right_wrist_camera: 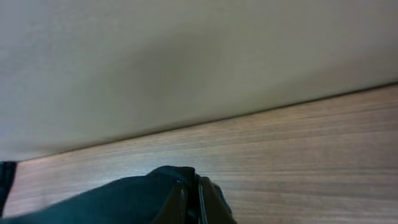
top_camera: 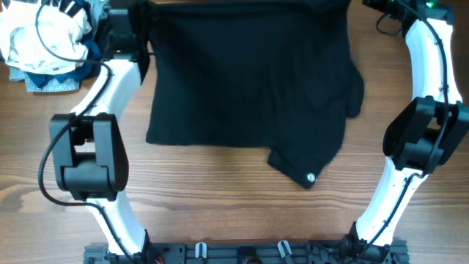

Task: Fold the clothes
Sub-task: 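Lay the shirt flat on the table with both grippers, releasing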

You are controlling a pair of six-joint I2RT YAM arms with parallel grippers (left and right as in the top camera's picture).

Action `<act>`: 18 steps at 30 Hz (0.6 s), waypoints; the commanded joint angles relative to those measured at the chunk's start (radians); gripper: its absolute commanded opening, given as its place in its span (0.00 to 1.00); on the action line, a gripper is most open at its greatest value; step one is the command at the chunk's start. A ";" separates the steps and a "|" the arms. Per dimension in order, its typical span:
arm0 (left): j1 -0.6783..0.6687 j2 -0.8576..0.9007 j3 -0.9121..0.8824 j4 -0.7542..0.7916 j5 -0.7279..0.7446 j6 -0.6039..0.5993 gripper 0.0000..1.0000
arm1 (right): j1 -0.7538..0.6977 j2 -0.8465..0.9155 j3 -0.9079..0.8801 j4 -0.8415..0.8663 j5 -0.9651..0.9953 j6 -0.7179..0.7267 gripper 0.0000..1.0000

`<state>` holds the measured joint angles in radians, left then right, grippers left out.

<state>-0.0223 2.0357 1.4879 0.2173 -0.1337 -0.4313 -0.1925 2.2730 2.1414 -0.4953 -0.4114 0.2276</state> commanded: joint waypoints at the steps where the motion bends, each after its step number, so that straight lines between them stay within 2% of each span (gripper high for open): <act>1: 0.052 0.001 0.005 -0.008 -0.043 0.009 0.04 | 0.013 -0.006 0.006 0.029 0.018 0.016 0.04; 8: 0.050 0.001 0.005 -0.082 -0.026 0.029 0.04 | 0.074 -0.006 0.006 -0.022 0.014 -0.019 0.04; 18: 0.056 -0.001 0.005 -0.354 -0.014 0.043 0.04 | 0.085 -0.010 0.006 -0.411 0.056 -0.019 0.04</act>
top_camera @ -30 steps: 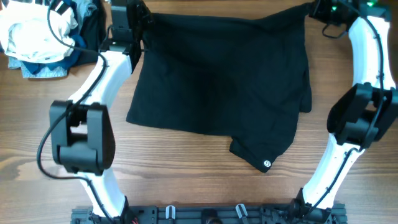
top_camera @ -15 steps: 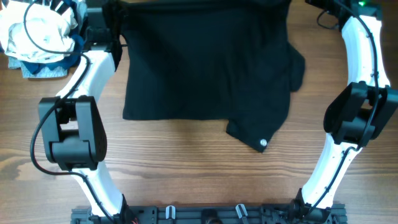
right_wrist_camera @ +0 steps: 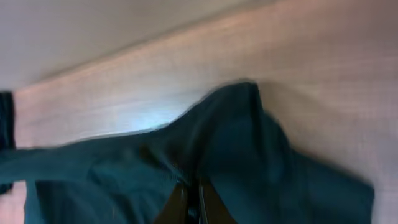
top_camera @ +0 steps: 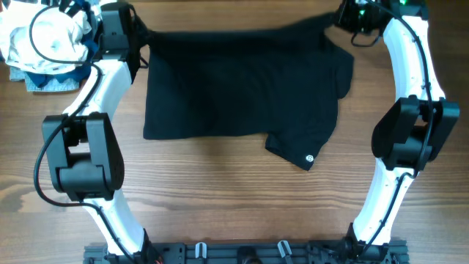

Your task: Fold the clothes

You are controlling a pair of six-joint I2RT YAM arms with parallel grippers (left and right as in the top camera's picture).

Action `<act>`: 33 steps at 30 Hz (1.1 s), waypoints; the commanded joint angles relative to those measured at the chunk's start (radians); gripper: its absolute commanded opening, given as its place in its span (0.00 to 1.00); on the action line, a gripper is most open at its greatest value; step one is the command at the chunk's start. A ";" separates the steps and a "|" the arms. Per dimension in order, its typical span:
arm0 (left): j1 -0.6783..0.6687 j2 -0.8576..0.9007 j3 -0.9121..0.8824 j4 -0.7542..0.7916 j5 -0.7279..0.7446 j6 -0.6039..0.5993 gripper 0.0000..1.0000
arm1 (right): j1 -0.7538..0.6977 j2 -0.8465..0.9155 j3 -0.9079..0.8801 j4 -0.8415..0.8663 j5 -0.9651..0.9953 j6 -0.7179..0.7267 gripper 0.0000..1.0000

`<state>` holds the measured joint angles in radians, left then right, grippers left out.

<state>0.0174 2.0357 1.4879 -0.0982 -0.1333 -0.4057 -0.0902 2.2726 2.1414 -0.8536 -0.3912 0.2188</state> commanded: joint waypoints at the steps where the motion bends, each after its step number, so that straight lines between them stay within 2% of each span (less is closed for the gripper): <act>1: 0.017 -0.001 0.005 -0.053 -0.014 0.017 0.04 | -0.023 -0.012 0.006 -0.079 0.036 -0.010 0.04; 8: 0.017 -0.014 0.005 -0.152 -0.014 0.037 0.04 | -0.065 -0.039 0.006 -0.220 0.036 -0.015 0.04; 11: 0.013 -0.029 0.005 -0.246 -0.013 0.036 0.04 | -0.073 -0.040 0.006 -0.308 0.045 -0.031 0.04; 17: 0.011 -0.028 0.005 -0.349 0.037 0.035 0.06 | -0.066 -0.039 0.005 -0.334 0.111 -0.033 0.04; 19: 0.011 -0.028 0.005 -0.364 0.063 0.035 0.16 | -0.066 -0.039 0.005 -0.340 0.111 -0.035 0.04; 21: 0.011 -0.028 0.005 -0.371 0.085 0.035 0.34 | -0.065 -0.039 0.005 -0.351 0.111 -0.036 0.09; 23: 0.011 -0.028 0.005 -0.384 0.110 0.035 0.54 | -0.065 -0.039 0.005 -0.369 0.112 -0.037 0.29; 25: 0.011 -0.028 0.005 -0.399 0.122 0.035 0.70 | -0.065 -0.039 0.005 -0.385 0.111 -0.061 0.40; 26: 0.011 -0.028 0.005 -0.409 0.122 0.035 0.73 | -0.066 -0.039 0.005 -0.394 0.116 -0.065 0.45; 33: 0.012 -0.051 0.005 -0.465 0.122 0.048 0.88 | -0.068 -0.050 0.005 -0.444 0.162 -0.067 0.46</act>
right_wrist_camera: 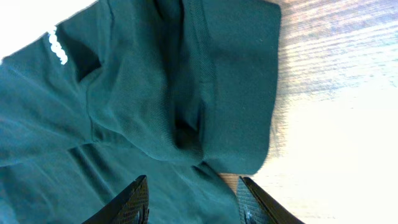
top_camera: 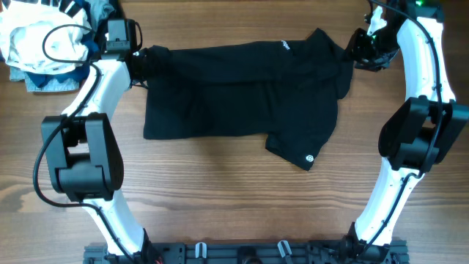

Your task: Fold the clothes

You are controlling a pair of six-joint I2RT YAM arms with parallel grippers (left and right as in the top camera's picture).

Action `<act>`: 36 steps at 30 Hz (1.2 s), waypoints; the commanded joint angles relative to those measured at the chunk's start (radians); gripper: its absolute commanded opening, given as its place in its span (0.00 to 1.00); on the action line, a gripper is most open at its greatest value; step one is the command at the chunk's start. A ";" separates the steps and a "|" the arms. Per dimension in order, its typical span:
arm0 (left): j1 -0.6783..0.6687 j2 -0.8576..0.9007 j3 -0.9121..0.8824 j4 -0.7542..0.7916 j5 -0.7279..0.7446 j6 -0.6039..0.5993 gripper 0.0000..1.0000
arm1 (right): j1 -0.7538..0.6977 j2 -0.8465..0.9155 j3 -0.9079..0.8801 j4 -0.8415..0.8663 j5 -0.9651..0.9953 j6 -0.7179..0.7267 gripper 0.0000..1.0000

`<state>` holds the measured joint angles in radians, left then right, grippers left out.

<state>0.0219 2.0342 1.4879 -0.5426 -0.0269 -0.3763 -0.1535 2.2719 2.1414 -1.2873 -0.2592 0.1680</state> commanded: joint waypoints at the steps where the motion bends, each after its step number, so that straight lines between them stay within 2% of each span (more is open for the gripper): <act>1: 0.008 -0.066 0.005 -0.032 0.016 0.034 0.94 | -0.005 -0.062 0.005 -0.014 0.021 -0.019 0.46; 3: 0.009 -0.116 0.007 -0.064 0.024 0.032 1.00 | -0.005 -0.097 0.005 -0.021 0.003 -0.030 0.46; 8: 0.009 -0.314 0.012 -0.194 0.064 0.023 1.00 | 0.011 -0.248 0.005 -0.099 0.021 -0.028 0.45; 12: 0.005 -0.418 0.012 -0.311 0.066 -0.051 1.00 | 0.038 -0.352 0.005 -0.171 0.135 0.032 0.45; 16: -0.016 -0.452 0.012 -0.479 0.071 -0.059 1.00 | 0.080 -0.445 0.005 -0.265 0.202 0.084 0.45; 20: -0.019 -0.443 -0.018 -0.570 0.059 -0.089 1.00 | 0.115 -0.505 -0.013 -0.321 0.193 0.110 0.46; 24: -0.018 -0.443 -0.112 -0.544 0.056 -0.125 1.00 | 0.144 -0.577 -0.138 -0.298 0.185 0.153 0.46; 31: -0.018 -0.442 -0.343 -0.357 0.055 -0.205 0.98 | 0.166 -0.706 -0.534 -0.137 0.154 0.255 0.45; 36: -0.018 -0.432 -0.453 -0.202 0.009 -0.206 0.73 | 0.169 -0.722 -0.711 -0.029 0.053 0.262 0.45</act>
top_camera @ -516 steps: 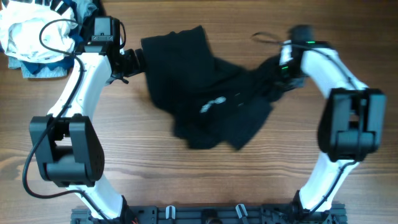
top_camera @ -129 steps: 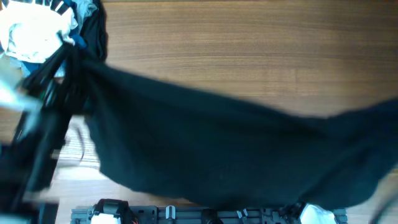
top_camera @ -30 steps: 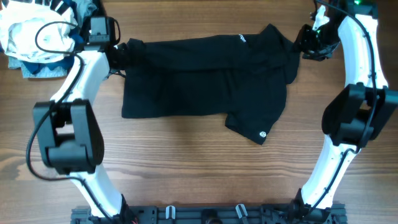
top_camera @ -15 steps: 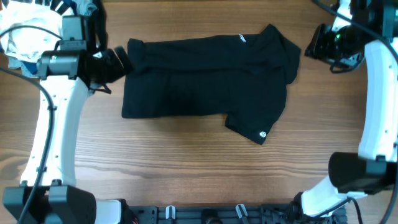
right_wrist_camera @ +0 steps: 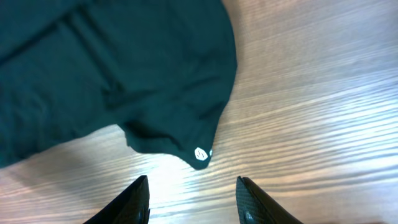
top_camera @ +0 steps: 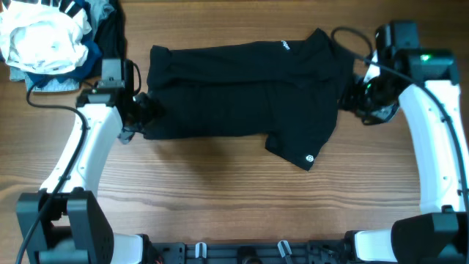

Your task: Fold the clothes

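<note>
A black T-shirt [top_camera: 242, 92] lies flat in the middle of the table, its far part folded over onto itself. A white logo [top_camera: 309, 157] marks its near right corner, which also shows in the right wrist view as the logo corner [right_wrist_camera: 200, 154]. My right gripper [top_camera: 357, 101] hovers off the shirt's right edge. In its wrist view the right gripper [right_wrist_camera: 193, 202] is open over bare wood, short of that corner. My left gripper [top_camera: 141, 110] sits at the shirt's left edge. Its jaws are too dark against the cloth to read.
A heap of white and blue clothes [top_camera: 44, 37] lies at the far left corner, with a dark garment [top_camera: 110, 33] beside it. A black rail [top_camera: 242, 253] runs along the table's front edge. Bare wood [top_camera: 220, 198] lies in front of the shirt.
My right gripper, still open, has moved from the shirt's far right corner toward the front along its right side. My left gripper has moved from the far left corner to the left edge.
First both grippers held the shirt's far edge at the back of the table, the right one shut on cloth. Then that edge was nearer the front. Later it lay folded over the shirt and the right gripper was open. Now both grippers are beside the shirt.
</note>
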You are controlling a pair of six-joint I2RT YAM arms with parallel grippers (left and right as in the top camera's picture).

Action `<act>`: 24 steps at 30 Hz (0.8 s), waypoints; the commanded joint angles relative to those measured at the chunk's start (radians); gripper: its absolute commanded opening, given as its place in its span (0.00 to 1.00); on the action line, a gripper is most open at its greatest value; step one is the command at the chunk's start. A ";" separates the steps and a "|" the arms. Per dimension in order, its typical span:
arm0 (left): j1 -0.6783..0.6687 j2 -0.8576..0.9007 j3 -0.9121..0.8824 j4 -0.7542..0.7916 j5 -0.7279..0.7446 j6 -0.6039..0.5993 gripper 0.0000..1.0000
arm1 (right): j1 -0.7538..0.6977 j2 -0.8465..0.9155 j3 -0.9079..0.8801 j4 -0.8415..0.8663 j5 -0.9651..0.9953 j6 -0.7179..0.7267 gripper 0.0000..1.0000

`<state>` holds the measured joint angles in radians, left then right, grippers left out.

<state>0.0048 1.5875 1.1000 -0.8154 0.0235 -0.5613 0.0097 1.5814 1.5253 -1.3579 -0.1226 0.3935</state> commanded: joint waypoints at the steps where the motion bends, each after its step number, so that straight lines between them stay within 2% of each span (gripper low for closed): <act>1: 0.000 0.020 -0.081 0.098 -0.044 -0.024 0.71 | 0.007 -0.031 -0.127 0.063 -0.097 0.041 0.45; 2: 0.000 0.029 -0.097 0.126 -0.043 -0.027 0.61 | 0.007 -0.031 -0.159 0.078 -0.099 0.062 0.45; 4: 0.000 0.049 -0.109 0.143 -0.048 -0.065 0.54 | 0.011 -0.031 -0.201 0.103 -0.098 0.071 0.47; 8: 0.000 0.126 -0.114 0.161 -0.055 -0.142 0.56 | 0.034 -0.031 -0.245 0.138 -0.088 0.077 0.50; 18: 0.000 0.245 -0.114 0.201 -0.095 -0.154 0.56 | 0.137 -0.031 -0.260 0.152 -0.041 0.085 0.50; 20: 0.000 0.254 -0.114 0.214 -0.105 -0.153 0.46 | 0.148 -0.031 -0.263 0.150 -0.028 0.105 0.50; 22: 0.000 0.259 -0.114 0.227 -0.104 -0.153 0.30 | 0.151 -0.031 -0.275 0.146 -0.021 0.111 0.50; 23: 0.000 0.259 -0.114 0.230 -0.104 -0.153 0.10 | 0.151 -0.031 -0.284 0.145 -0.015 0.117 0.49; 24: 0.000 0.259 -0.114 0.235 -0.104 -0.153 0.04 | 0.151 -0.031 -0.296 0.146 0.000 0.136 0.47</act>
<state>0.0048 1.7943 1.0016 -0.5976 -0.0628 -0.7071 0.1574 1.5761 1.2621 -1.2114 -0.1745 0.4774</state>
